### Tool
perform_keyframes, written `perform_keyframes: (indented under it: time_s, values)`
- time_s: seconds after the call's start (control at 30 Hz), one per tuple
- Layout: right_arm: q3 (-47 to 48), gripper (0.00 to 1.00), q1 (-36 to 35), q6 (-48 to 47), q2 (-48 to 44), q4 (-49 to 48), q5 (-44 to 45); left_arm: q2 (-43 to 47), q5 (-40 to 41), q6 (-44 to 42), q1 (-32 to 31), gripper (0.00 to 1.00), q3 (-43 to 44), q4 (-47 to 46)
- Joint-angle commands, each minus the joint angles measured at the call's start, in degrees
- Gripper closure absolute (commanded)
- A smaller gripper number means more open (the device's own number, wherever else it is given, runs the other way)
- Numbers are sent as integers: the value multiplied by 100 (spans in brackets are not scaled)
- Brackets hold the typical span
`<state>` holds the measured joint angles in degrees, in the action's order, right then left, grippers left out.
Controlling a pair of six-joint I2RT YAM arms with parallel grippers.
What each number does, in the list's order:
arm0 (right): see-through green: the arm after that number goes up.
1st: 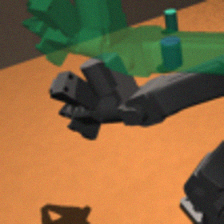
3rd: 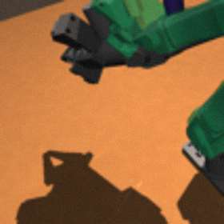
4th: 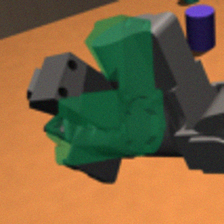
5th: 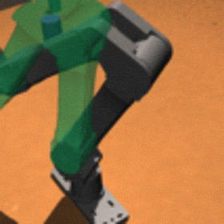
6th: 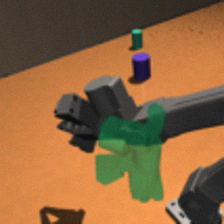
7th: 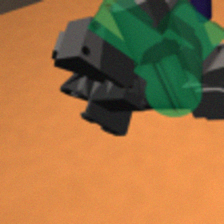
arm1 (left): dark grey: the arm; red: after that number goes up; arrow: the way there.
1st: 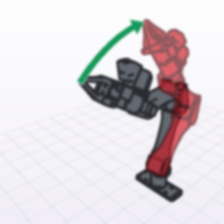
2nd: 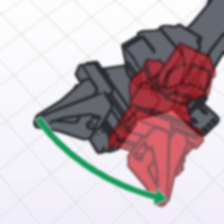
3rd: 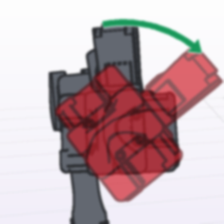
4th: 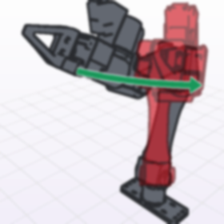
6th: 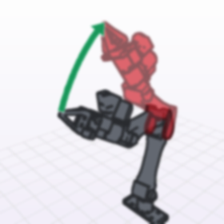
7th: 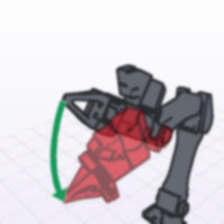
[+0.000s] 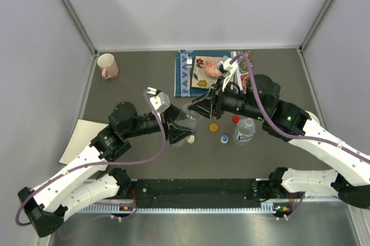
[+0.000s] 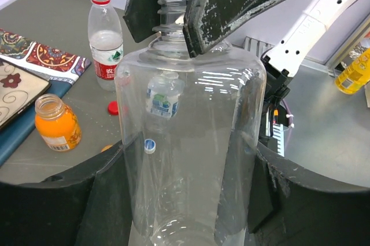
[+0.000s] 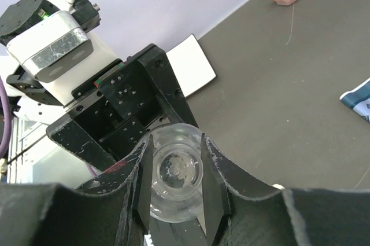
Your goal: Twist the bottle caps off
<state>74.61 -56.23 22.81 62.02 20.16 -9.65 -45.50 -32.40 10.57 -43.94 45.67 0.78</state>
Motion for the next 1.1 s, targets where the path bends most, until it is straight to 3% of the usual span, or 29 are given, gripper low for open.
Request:
perform_keyframes:
  time_s: [0.0, 0.1, 0.17, 0.3, 0.47, 0.53, 0.73, 1.07]
  values:
    - [-43, 85, -73, -40, -6, 23, -37, 164, 427, -37, 17, 34, 205, -412]
    - [-25, 93, -73, -66, -32, 32, 42, 208, 769, -64, 17, 18, 205, -289]
    - [27, 99, -64, -92, -32, 67, 95, 278, 989, -116, 9, 15, 188, -157]
    - [115, 100, -64, -127, -6, 67, 200, 410, 1315, -134, 17, 1, 170, 89]
    - [361, 100, -73, -206, 135, 75, 550, 690, 1850, -186, 17, 1, 153, 693]
    - [423, 100, -64, -320, 248, 67, 788, 849, 2438, -187, 9, 1, 153, 993]
    - [572, 100, -64, -681, 635, -21, 1571, 2086, 3695, -239, 17, 1, -137, 1741]
    - [20, 100, -64, -1261, 1619, -1066, 3213, 3152, 4444, -239, 17, 1, -409, 2173]
